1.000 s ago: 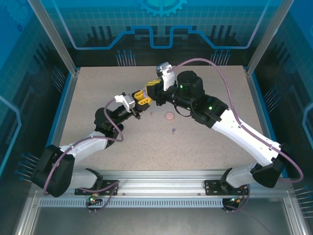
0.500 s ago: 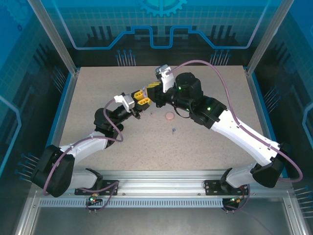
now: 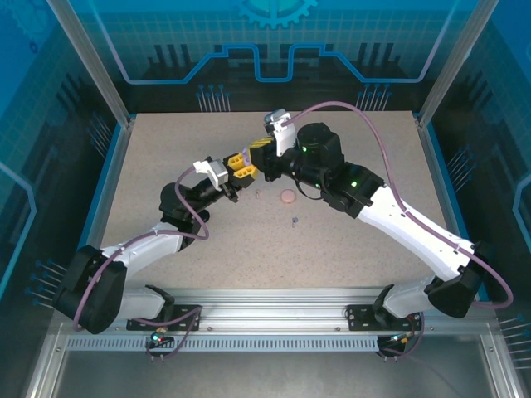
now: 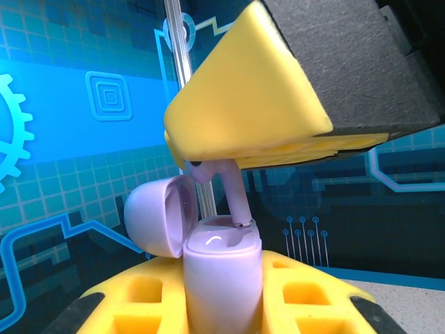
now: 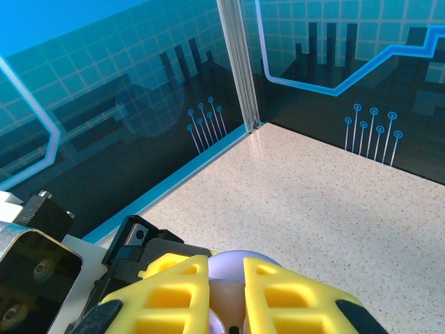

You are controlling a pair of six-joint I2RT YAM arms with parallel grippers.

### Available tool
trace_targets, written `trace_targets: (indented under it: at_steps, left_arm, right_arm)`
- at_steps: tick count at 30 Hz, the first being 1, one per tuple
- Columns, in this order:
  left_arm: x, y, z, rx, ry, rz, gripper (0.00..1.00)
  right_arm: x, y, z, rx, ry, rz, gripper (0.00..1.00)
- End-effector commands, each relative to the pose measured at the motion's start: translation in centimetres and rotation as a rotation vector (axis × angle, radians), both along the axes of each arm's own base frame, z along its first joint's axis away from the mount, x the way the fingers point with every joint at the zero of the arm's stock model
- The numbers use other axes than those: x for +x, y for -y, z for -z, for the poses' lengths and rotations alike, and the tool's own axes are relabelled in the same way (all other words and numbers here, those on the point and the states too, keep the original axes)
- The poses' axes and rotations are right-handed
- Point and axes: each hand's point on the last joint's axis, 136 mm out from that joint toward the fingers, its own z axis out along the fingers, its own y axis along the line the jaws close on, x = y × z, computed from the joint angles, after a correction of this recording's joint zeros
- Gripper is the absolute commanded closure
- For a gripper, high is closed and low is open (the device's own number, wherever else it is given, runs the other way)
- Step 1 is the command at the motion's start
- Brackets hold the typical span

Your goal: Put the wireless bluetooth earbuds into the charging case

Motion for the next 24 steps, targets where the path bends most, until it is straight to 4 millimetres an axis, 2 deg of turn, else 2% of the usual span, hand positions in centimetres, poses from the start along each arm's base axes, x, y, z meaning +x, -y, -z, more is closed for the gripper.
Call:
trace_targets:
  at_steps: [1, 16, 24]
  left_arm:
    - [-1.2, 0.1, -2.9, -0.039, 0.084, 0.032, 1.0]
    - [-1.1, 0.1, -2.9, -0.04, 0.082, 0.034, 1.0]
    - [-1.3, 0.0, -3.3, -0.04, 0.094, 0.033, 1.0]
  right_arm:
    - [-0.1, -0.8, 0.0, -0.008, 0.011, -0.017, 0.86]
    - [-1.1, -0.6, -0.2, -0.008, 0.018, -0.039, 0.88]
    - [-1.0, 0.0, 2.0, -0.08, 0.007, -0.016, 0.9]
